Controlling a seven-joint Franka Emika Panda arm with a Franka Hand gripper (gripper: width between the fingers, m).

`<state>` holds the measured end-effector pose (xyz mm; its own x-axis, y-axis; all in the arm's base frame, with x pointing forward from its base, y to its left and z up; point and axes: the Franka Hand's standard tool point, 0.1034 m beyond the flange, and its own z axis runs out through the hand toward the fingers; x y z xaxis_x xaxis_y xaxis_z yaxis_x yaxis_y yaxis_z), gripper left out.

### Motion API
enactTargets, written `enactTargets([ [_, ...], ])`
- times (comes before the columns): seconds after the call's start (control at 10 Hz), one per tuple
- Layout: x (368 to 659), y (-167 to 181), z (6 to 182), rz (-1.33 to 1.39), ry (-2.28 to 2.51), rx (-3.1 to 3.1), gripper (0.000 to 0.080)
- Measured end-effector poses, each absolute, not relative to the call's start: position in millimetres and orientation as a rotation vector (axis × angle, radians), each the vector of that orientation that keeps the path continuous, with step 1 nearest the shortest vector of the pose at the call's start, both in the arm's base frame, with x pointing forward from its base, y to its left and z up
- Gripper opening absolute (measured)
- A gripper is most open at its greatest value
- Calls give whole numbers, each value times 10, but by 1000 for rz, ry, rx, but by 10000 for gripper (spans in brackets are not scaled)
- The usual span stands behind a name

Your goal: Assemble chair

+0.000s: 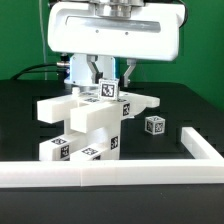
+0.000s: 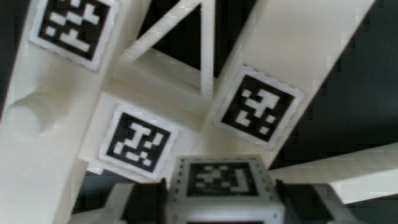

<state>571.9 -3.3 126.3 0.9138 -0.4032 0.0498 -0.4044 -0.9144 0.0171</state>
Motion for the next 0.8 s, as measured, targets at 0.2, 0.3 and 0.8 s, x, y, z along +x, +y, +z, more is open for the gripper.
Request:
enactTargets([
  [0.2,5719,-20,1261,72,-815,3011,285],
  [0.3,5719,-15,1261,73,-902,2987,285],
  [0.8,5719,15,1259,71,-1190,2902,361],
])
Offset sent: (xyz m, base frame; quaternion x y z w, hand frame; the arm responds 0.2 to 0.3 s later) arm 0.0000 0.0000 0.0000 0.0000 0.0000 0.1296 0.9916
